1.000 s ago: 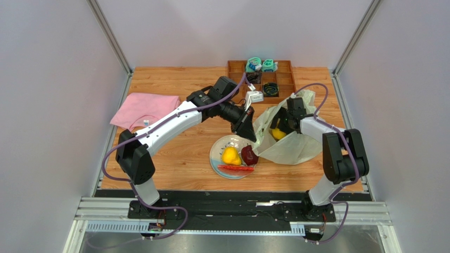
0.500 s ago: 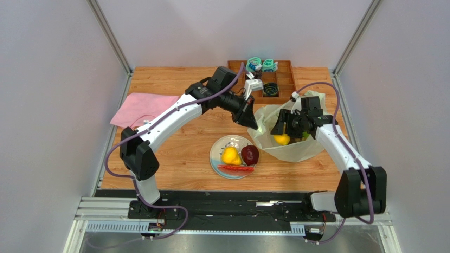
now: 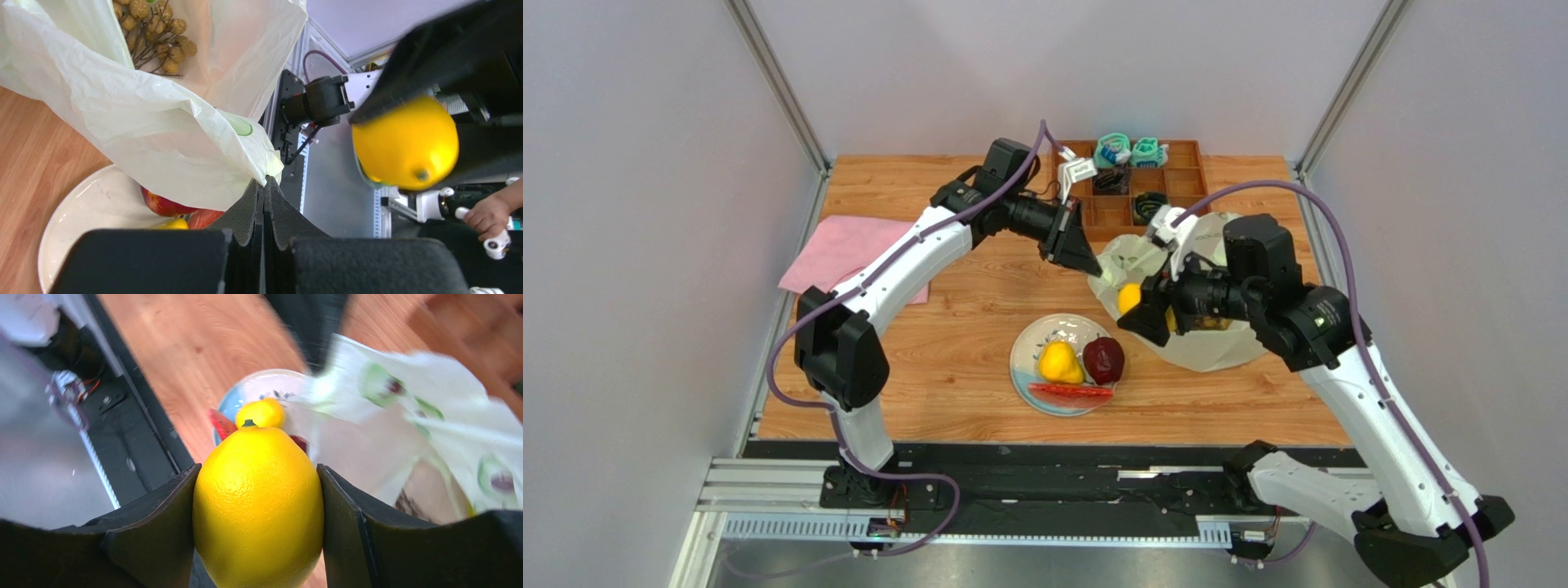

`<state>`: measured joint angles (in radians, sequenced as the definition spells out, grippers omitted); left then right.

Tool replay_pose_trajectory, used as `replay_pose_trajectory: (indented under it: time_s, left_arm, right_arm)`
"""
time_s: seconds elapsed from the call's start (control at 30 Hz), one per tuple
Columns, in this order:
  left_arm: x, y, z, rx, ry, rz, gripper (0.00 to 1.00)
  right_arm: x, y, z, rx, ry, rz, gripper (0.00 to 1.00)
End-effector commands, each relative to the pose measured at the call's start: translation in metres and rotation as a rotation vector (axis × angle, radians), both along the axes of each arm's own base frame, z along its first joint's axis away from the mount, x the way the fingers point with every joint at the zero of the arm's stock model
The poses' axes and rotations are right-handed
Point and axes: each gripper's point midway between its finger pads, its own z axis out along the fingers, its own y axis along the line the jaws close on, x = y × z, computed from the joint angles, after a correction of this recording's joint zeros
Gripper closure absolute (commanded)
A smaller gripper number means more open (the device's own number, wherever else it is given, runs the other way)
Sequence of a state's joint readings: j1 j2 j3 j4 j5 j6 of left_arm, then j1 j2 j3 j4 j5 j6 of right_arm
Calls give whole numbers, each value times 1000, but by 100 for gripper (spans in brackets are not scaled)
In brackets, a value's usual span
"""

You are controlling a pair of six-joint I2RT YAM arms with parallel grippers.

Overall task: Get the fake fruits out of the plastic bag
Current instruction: Take out the fake fruit from the plastic bag, then place the fake fruit on the plate.

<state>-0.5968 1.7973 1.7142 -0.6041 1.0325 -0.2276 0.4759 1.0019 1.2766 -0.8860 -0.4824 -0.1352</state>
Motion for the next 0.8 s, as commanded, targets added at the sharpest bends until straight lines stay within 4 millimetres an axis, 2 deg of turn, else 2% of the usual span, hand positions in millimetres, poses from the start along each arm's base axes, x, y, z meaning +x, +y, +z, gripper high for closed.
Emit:
replay_pose_trajectory:
  time_s: [0.0, 0.03, 0.13, 0.17, 0.2, 0.3, 0.4, 0.43, 0.5, 0.53, 0.77]
  left_arm:
    - [7, -3, 23, -72, -1, -21, 100]
    - [9, -3, 24, -68, -2, -11, 100]
    - [19, 0, 25, -68, -2, 19, 100]
    - [24, 3, 26, -70, -5, 32, 100]
    - [27, 4, 29, -73, -8, 41, 100]
    - [34, 13, 36, -76, -25, 74, 100]
    - [36, 19, 39, -82, -21, 91, 100]
    - [35, 19, 41, -91, -17, 82, 100]
    - [34, 20, 40, -91, -11, 84, 100]
    - [34, 20, 39, -93, -12, 82, 100]
    - [30, 22, 41, -98, -17, 76, 100]
  right_arm:
    - [-17, 29, -24, -149, -69, 277, 85]
    - [-24, 45, -28, -160, -94, 352, 85]
    - [-18, 79, -47, -224, -189, 479, 84]
    - [-13, 86, -51, -232, -203, 485, 84]
    - [-3, 95, -63, -253, -198, 491, 84]
    - [28, 116, -75, -296, -282, 490, 85]
    - [51, 122, -89, -354, -314, 468, 85]
    - [60, 124, -104, -378, -284, 462, 85]
    - [70, 128, -110, -388, -262, 445, 85]
    - [78, 127, -124, -403, -223, 423, 84]
    - [114, 117, -158, -386, -102, 350, 78]
